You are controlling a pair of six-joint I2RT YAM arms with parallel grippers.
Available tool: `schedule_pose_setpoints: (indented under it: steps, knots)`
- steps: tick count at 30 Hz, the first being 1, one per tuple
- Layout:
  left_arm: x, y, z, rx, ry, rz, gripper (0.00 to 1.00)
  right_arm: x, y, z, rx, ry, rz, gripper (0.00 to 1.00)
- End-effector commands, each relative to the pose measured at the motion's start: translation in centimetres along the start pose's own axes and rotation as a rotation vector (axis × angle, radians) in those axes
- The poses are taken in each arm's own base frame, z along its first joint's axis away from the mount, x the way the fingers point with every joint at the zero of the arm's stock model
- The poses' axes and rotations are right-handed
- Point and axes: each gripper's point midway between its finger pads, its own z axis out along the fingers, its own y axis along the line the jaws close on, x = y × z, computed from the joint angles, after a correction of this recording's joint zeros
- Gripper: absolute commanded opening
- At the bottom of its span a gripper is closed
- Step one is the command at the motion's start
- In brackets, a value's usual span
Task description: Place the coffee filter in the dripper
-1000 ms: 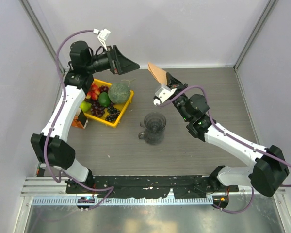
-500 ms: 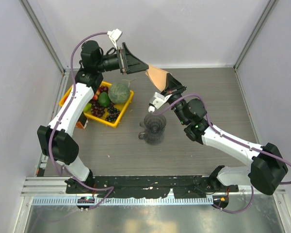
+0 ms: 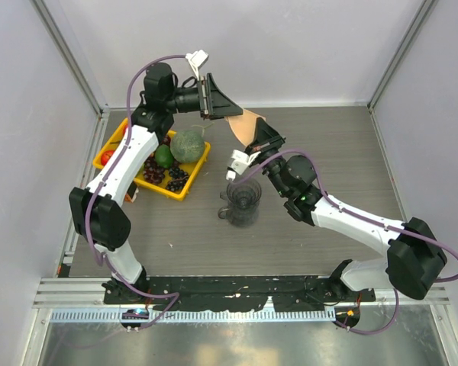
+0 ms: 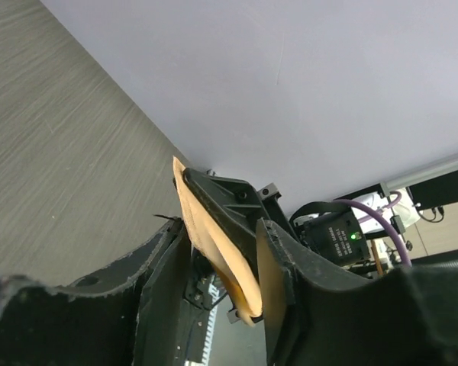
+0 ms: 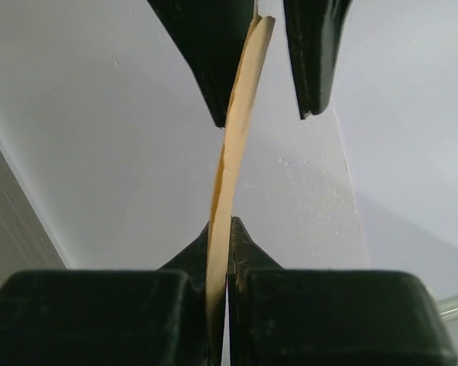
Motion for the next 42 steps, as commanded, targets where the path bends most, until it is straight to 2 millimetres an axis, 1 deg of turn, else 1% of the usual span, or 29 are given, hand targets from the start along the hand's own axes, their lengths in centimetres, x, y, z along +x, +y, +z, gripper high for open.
schedule_pose_setpoints:
  steps: [1, 2, 4, 6, 8, 10, 11, 12, 13, 14, 15, 16, 17, 18, 19, 20, 21, 22, 23, 24, 25, 26, 27, 28, 29, 34, 38, 41, 42]
  knots:
    - [-0.3, -1.9, -0.1, 0.049, 0.011, 0.047, 0.36, -1.1, -3.7, 0.3, 0.104, -0.022, -0.027, 0.07]
    - [-0.2, -2.0, -0.1, 0.051, 0.013, 0.044, 0.29, -1.1, -3.6, 0.3, 0.101, -0.021, -0.023, 0.07]
    - [-0.2, -1.9, -0.3, 0.051, 0.015, 0.041, 0.24, -1.0, -3.7, 0.2, 0.104, -0.020, -0.015, 0.09]
    - [-0.4, -2.2, -0.4, 0.067, 0.003, 0.065, 0.16, -0.9, -3.8, -0.1, 0.102, -0.014, -0.005, 0.18]
    - [-0.7, -2.1, -0.7, 0.070, -0.009, 0.072, 0.00, -0.8, -4.0, -0.4, 0.104, -0.012, 0.017, 0.37]
    - [-0.8, -2.3, -0.9, 0.075, -0.015, 0.088, 0.00, -0.5, -3.5, -0.8, 0.068, 0.002, 0.046, 0.83]
    - [-0.9, -2.6, -1.0, 0.083, -0.015, 0.102, 0.00, -0.5, -4.0, -1.3, 0.069, 0.002, 0.085, 0.91]
    - [-0.9, -2.8, -1.1, 0.089, -0.013, 0.126, 0.00, -0.4, -2.2, -1.5, -0.034, 0.010, 0.083, 0.97]
    - [-0.9, -3.0, -1.2, 0.093, -0.005, 0.147, 0.00, 0.2, -0.6, -2.6, -0.143, 0.034, 0.130, 0.96]
    - [-0.8, -3.0, -1.3, 0.087, 0.002, 0.178, 0.00, -0.5, -0.4, -2.9, -0.199, 0.001, 0.177, 0.96]
    - [-0.8, -3.0, -1.3, 0.078, 0.007, 0.223, 0.00, 0.8, 1.9, -4.9, -0.353, 0.058, 0.272, 0.95]
    - [-0.5, -2.8, -1.5, 0.058, 0.024, 0.230, 0.00, -0.7, 1.7, -5.4, -0.422, -0.018, 0.345, 0.96]
    - [-0.3, -2.6, -1.6, 0.049, 0.037, 0.260, 0.00, 0.6, 3.3, -7.6, -0.536, 0.059, 0.459, 0.96]
    - [0.0, -2.8, -1.8, 0.053, 0.053, 0.291, 0.00, -0.1, 2.4, -8.1, -0.576, 0.011, 0.535, 0.95]
    - [0.2, -2.8, -1.9, 0.055, 0.063, 0.330, 0.00, -0.4, 3.2, -10.0, -0.662, 0.030, 0.623, 0.96]
    - [0.5, -2.7, -1.9, 0.057, 0.075, 0.362, 0.00, -1.1, 2.0, -10.5, -0.701, -0.025, 0.678, 0.95]
    - [0.8, -3.0, -2.0, 0.071, 0.089, 0.399, 0.00, -1.8, 2.0, -11.3, -0.750, -0.044, 0.734, 0.95]
    - [1.3, -3.2, -2.1, 0.080, 0.104, 0.447, 0.00, -2.3, 0.4, -11.1, -0.744, -0.074, 0.802, 0.96]
    - [1.9, -3.3, -2.1, 0.088, 0.125, 0.482, 0.00, -2.6, 0.3, -10.8, -0.770, -0.081, 0.856, 0.96]
    - [2.6, -3.6, -2.2, 0.098, 0.147, 0.527, 0.00, -2.8, -1.4, -10.2, -0.750, -0.085, 0.915, 0.96]
    - [3.2, -3.9, -2.1, 0.119, 0.168, 0.589, 0.00, -3.1, -0.9, -9.7, -0.809, -0.091, 0.976, 0.96]
    - [3.9, -4.3, -2.0, 0.139, 0.184, 0.612, 0.00, -2.9, -1.6, -8.5, -0.816, -0.080, 1.027, 0.96]
    - [4.2, -4.8, -1.9, 0.156, 0.191, 0.635, 0.00, -4.1, -2.5, -8.7, -0.858, -0.123, 1.053, 0.98]
    - [4.6, -5.2, -1.7, 0.172, 0.198, 0.647, 0.00, -4.0, -1.7, -8.2, -0.902, -0.111, 1.079, 0.99]
    - [4.8, -5.4, -1.6, 0.183, 0.202, 0.654, 0.00, -5.0, -2.5, -8.5, -0.941, -0.147, 1.097, 1.00]
    - [5.3, -6.3, -1.3, 0.219, 0.211, 0.695, 0.00, -6.0, -1.5, -8.6, -1.053, -0.171, 1.180, 0.97]
    - [6.3, -7.2, -0.8, 0.256, 0.226, 0.729, 0.00, -5.6, -0.4, -7.6, -1.051, -0.151, 1.205, 0.85]
    - [6.8, -6.7, -0.5, 0.222, 0.230, 0.759, 0.00, -5.9, -0.4, -7.1, -1.071, -0.162, 1.231, 0.60]
    - [6.6, -6.3, -0.4, 0.197, 0.226, 0.758, 0.00, -6.2, -0.5, -7.2, -1.084, -0.180, 1.235, 0.41]
